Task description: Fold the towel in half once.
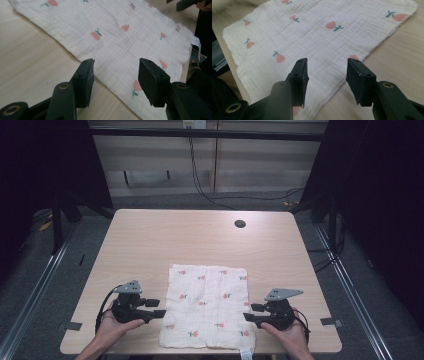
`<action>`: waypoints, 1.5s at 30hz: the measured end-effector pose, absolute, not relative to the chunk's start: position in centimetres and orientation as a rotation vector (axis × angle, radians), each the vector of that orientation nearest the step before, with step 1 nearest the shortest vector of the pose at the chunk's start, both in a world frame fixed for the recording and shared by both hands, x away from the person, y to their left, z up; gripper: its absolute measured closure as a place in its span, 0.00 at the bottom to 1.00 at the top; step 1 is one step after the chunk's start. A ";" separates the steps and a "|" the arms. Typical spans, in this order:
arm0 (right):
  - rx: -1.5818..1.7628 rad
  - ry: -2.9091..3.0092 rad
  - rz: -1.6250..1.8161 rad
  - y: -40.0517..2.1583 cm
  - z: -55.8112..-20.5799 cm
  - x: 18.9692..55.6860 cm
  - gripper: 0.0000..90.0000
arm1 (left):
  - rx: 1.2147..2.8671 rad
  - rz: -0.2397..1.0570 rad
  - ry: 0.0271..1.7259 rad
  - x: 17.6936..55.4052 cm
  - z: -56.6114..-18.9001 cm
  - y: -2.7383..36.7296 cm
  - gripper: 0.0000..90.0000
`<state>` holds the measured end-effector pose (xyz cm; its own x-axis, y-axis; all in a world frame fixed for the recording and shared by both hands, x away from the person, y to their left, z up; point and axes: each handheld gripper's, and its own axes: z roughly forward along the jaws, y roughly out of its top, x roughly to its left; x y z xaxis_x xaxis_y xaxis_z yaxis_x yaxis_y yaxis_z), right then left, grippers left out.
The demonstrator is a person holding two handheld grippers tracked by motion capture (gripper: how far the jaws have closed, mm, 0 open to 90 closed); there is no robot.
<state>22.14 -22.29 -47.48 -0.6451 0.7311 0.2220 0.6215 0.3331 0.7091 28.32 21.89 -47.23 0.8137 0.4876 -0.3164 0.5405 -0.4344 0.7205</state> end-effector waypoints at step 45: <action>1.320 2.359 1.157 -23.1 -47.3 36.7 0.67 | 2.055 0.094 0.818 38.4 -46.0 19.6 0.68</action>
